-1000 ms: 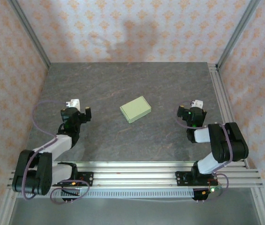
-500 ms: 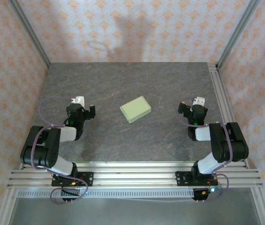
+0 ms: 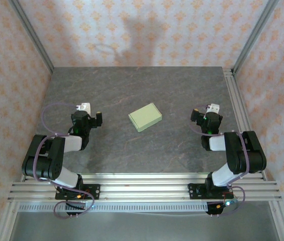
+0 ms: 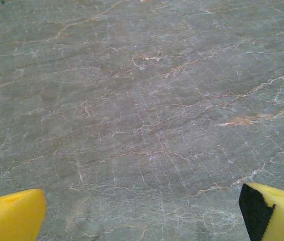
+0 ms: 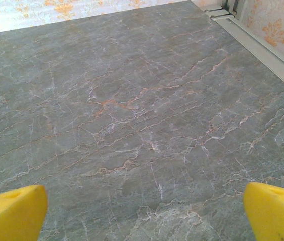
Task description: Fold the paper box
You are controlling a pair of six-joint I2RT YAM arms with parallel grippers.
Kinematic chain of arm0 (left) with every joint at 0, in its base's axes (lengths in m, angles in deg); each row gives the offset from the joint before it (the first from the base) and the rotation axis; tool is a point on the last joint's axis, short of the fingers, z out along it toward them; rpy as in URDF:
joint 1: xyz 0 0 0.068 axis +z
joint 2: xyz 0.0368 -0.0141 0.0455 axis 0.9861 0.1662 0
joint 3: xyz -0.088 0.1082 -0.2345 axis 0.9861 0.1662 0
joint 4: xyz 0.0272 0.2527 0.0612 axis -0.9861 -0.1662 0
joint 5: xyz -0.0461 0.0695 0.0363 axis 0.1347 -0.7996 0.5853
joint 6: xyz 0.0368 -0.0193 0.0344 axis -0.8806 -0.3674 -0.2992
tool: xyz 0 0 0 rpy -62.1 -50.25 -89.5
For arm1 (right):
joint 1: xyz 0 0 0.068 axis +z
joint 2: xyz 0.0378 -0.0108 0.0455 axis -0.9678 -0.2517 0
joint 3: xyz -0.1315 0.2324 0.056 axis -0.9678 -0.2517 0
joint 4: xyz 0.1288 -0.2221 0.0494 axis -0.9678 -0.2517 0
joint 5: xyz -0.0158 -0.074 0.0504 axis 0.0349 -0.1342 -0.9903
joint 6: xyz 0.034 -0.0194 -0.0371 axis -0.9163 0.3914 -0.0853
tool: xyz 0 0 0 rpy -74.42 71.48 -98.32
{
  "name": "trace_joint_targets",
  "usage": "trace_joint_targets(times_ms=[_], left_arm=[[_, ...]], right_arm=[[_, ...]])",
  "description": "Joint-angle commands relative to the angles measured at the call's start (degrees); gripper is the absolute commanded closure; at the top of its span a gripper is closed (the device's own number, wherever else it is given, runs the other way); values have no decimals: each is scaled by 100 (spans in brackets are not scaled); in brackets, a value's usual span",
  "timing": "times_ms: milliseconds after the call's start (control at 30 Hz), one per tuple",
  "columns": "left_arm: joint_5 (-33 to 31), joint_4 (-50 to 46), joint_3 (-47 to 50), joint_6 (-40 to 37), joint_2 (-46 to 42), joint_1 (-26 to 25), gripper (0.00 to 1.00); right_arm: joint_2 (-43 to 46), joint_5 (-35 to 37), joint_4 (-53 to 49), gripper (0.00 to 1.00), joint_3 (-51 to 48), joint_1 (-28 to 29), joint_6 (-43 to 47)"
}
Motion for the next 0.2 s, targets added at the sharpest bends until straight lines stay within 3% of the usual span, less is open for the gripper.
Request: trace_joint_targets(times_ms=[0, 167], left_arm=[[-85, 220, -119, 23, -21, 14, 0], [-82, 220, -119, 20, -21, 12, 0]], right_arm=[[-17, 22, 150, 1, 93, -43, -54], [-10, 29, 163, 1, 86, -44, -54]])
